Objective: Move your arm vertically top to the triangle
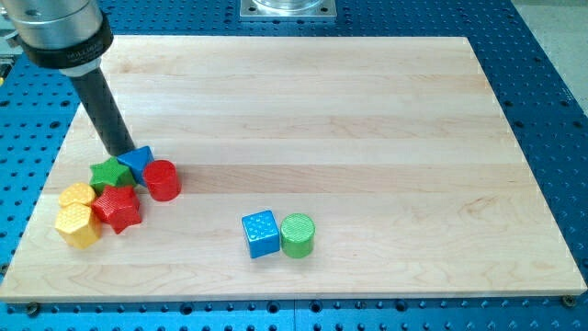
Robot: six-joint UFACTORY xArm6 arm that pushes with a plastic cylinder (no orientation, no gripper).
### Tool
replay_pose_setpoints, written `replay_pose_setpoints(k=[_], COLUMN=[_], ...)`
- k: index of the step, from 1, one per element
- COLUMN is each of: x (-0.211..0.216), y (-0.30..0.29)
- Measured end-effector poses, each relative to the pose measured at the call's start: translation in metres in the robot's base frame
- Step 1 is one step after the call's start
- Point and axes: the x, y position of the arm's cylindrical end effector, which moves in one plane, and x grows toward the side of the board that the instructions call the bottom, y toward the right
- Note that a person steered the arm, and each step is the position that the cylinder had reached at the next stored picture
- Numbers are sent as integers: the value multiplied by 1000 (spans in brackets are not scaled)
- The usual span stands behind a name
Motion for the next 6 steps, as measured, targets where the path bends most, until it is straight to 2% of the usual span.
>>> replay_pose_setpoints(k=[1,2,3,6], x=[-1,-55,-68,-68], y=[2,25,68,75])
